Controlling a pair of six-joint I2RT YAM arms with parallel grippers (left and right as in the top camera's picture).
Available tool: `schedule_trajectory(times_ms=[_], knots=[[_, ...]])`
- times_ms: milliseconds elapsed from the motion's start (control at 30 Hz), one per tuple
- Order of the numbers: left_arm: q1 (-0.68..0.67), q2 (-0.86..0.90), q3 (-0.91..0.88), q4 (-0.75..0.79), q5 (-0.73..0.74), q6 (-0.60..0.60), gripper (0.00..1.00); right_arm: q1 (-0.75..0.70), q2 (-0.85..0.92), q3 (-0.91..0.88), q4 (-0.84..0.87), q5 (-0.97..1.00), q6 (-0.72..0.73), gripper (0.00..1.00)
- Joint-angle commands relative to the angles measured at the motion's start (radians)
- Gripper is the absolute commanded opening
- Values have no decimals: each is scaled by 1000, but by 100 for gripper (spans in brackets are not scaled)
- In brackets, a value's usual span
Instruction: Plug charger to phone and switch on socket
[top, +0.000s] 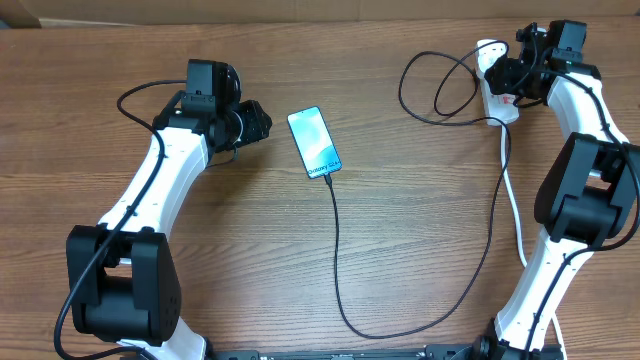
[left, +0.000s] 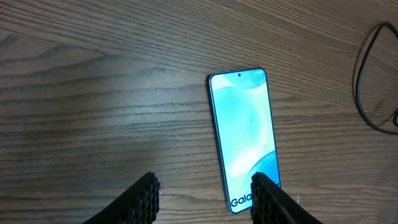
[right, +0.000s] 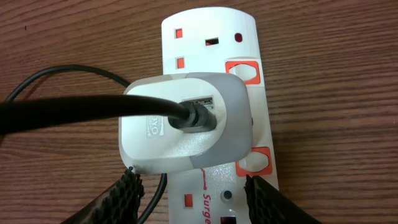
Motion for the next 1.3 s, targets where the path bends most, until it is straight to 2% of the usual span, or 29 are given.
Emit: schedule_trajectory(times_ms=[0,1267], knots=[[-9,-11,-2,1,-9,17,45,-2,23,25,7,7,-5,55],[-9,-11,-2,1,-9,17,47,-1,40,27,68,-1,-4,54]])
